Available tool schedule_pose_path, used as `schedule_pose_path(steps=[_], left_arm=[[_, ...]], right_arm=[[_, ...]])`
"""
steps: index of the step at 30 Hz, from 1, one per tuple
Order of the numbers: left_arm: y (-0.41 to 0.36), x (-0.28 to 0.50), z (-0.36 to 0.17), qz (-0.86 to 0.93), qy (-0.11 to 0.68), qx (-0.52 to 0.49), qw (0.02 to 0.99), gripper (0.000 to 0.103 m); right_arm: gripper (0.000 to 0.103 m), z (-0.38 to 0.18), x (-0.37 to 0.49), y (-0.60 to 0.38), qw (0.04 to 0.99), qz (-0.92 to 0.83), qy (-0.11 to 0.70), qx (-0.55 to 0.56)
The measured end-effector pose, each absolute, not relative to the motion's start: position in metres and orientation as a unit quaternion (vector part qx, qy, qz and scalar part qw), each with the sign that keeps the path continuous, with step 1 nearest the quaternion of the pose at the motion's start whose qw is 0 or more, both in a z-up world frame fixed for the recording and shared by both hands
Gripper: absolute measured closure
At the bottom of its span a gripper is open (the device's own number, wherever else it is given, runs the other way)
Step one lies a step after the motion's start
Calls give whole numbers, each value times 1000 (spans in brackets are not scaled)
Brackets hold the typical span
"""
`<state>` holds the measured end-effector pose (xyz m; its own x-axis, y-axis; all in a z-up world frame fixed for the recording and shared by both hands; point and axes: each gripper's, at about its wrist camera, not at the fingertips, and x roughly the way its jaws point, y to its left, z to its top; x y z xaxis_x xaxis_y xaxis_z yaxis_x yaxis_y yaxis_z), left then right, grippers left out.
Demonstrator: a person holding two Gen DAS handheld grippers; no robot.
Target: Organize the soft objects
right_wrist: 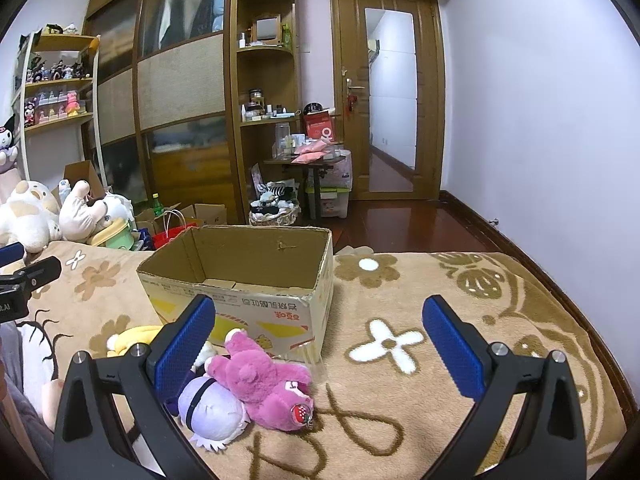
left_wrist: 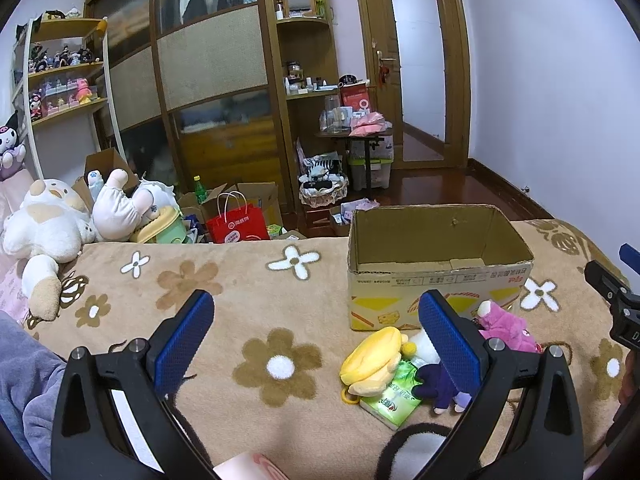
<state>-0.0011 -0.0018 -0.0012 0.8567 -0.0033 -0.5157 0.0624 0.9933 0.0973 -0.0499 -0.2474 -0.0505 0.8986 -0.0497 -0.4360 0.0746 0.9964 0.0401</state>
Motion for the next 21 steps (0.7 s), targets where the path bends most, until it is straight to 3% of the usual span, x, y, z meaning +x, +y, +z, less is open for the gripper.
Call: schedule_pose_path(steps=[21], left_arm=[[-1, -3, -1, -17, 266, 57, 962, 2]], right_arm=[[0, -54, -49, -244, 973, -31, 226, 27]])
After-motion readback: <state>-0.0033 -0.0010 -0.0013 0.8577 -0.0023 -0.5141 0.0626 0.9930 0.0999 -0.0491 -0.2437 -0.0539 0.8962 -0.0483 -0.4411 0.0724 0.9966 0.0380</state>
